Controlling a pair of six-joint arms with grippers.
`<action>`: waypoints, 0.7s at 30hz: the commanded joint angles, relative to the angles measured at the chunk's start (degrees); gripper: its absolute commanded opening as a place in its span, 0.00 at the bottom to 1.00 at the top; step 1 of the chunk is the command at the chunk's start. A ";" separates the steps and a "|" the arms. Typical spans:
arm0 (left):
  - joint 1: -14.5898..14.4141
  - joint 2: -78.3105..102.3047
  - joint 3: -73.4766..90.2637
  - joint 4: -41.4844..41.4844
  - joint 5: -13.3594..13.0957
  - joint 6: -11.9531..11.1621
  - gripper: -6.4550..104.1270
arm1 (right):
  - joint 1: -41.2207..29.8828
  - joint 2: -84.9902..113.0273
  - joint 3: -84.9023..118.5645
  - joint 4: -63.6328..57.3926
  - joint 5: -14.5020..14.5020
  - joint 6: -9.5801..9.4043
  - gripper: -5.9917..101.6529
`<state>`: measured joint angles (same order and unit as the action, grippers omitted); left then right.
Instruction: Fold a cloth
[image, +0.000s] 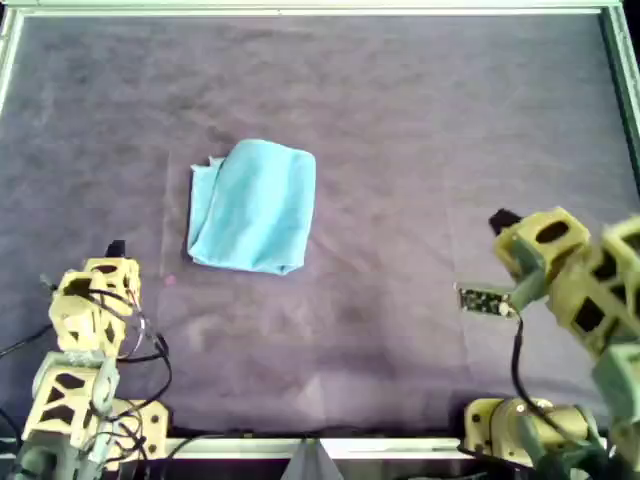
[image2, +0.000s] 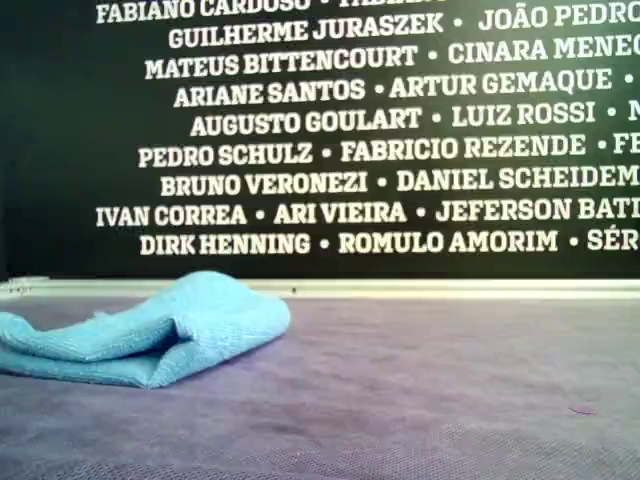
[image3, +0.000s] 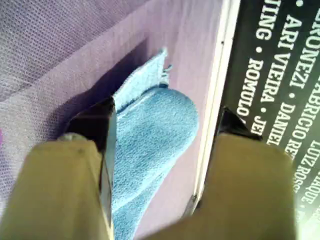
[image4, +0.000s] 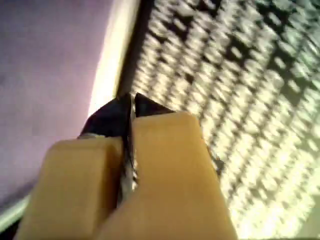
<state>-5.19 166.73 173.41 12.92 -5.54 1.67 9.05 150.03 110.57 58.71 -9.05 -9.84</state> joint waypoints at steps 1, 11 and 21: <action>0.70 1.14 -0.70 -0.09 0.26 -0.44 0.72 | -3.87 6.24 12.74 -13.27 -0.26 -0.62 0.07; 0.70 1.05 -0.70 0.00 -0.09 -0.18 0.72 | -10.90 29.36 52.47 -49.48 -0.26 0.18 0.07; 0.62 -0.09 -0.70 0.00 0.00 0.26 0.69 | -11.95 29.18 63.19 -58.01 0.00 0.18 0.07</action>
<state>-5.19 166.55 173.41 12.92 -5.89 1.49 -1.76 176.75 172.88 3.78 -8.79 -9.84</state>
